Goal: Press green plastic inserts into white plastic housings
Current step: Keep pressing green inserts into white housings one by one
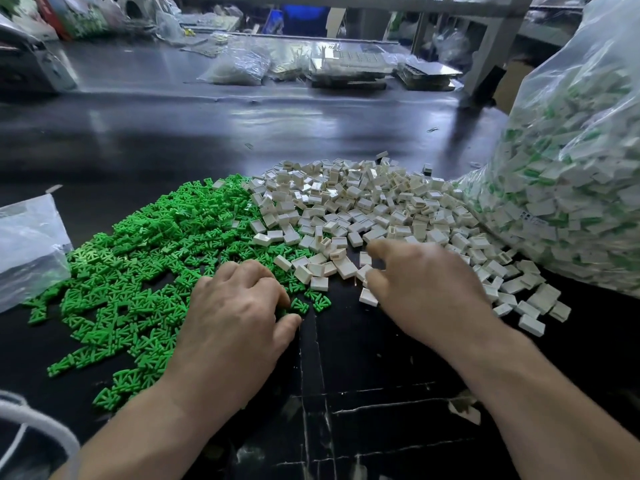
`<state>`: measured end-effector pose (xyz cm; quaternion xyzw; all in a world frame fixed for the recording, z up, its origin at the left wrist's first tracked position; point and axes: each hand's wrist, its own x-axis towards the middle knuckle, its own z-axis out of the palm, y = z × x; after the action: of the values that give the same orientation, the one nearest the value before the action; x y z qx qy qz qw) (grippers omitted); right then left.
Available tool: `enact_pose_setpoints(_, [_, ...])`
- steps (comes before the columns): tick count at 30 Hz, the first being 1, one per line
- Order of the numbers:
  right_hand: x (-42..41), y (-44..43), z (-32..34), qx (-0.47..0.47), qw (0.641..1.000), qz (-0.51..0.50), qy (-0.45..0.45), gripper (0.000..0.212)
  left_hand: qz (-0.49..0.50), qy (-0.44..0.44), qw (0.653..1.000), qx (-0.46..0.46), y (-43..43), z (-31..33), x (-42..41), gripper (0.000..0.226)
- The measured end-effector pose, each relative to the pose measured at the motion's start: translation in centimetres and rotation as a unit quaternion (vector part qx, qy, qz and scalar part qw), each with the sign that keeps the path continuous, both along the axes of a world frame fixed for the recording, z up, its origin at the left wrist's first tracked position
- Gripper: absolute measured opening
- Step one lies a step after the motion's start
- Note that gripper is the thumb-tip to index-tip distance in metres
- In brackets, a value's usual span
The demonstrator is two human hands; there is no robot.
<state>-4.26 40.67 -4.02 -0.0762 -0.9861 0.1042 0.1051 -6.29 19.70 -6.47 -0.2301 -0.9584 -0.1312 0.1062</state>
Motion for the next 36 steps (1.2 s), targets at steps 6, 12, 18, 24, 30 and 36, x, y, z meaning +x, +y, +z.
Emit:
enact_pose_setpoints(6, [0.1,0.1,-0.1,0.048,0.987,0.014,-0.152,0.017,-0.026,-0.028,0.994,0.104,-0.1,1.1,0.6,0.021])
enact_pose_setpoints(12, [0.5,-0.6,-0.4,0.031,0.992,0.059,-0.111,0.031,-0.044,-0.064,0.977,0.198,-0.1,1.1,1.5,0.016])
enact_pose_setpoints(18, [0.7,-1.9,-0.2,0.051,0.985,0.114,-0.115,0.023,-0.076,-0.095,0.964,0.234,0.0,1.2,1.4,0.020])
enact_pose_setpoints(24, [0.7,-2.0,-0.1,0.050,0.986,0.104,-0.121,0.018,-0.058,-0.091,0.953,0.283,-0.3,1.1,1.3,0.010])
enact_pose_setpoints(30, [0.9,-1.6,0.0,0.004,0.989,0.120,-0.082,0.025,-0.028,-0.200,0.881,0.428,-0.4,1.4,1.4,0.013])
enact_pose_setpoints(36, [1.4,-1.2,1.2,-0.578,0.795,0.134,-0.129,0.018,-0.067,-0.337,0.691,0.636,-0.4,1.9,0.8,0.013])
